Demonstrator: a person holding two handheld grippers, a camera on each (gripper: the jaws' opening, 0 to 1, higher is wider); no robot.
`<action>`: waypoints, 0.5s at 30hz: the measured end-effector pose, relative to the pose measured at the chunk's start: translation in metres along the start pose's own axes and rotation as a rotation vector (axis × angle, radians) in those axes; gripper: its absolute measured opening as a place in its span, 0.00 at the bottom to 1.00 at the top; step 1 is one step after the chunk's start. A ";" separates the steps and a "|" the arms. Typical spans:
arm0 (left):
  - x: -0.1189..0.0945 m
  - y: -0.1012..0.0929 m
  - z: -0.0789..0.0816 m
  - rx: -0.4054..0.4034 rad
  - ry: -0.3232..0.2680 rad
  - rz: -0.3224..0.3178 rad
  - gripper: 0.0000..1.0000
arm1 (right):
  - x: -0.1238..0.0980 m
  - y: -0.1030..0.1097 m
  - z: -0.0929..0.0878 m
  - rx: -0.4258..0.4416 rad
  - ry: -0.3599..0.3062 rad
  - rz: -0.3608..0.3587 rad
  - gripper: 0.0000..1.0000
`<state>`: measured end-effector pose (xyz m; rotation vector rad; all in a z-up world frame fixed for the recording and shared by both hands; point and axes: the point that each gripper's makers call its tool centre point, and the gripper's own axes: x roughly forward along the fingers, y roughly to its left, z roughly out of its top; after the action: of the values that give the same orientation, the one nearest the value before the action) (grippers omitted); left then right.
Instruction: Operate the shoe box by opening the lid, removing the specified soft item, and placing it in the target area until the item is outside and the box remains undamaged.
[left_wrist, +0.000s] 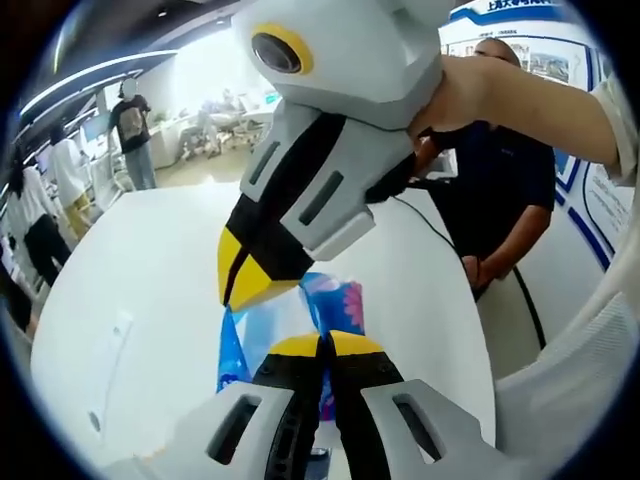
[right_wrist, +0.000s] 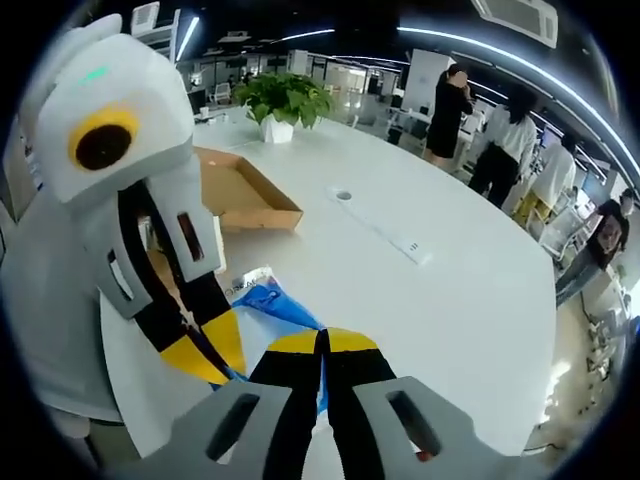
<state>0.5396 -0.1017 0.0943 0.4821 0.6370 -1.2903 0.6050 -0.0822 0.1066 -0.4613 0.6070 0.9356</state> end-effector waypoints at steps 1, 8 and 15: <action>0.001 0.000 0.001 0.000 0.000 -0.002 0.00 | 0.000 -0.002 -0.002 0.003 0.000 -0.001 0.00; 0.016 -0.002 0.006 -0.011 -0.006 -0.021 0.00 | 0.000 -0.012 -0.016 0.020 0.013 -0.007 0.00; 0.035 0.003 0.010 -0.006 -0.001 -0.042 0.00 | 0.001 -0.025 -0.033 0.039 0.024 -0.017 0.00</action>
<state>0.5495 -0.1328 0.0781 0.4650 0.6527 -1.3283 0.6179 -0.1147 0.0843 -0.4426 0.6415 0.9011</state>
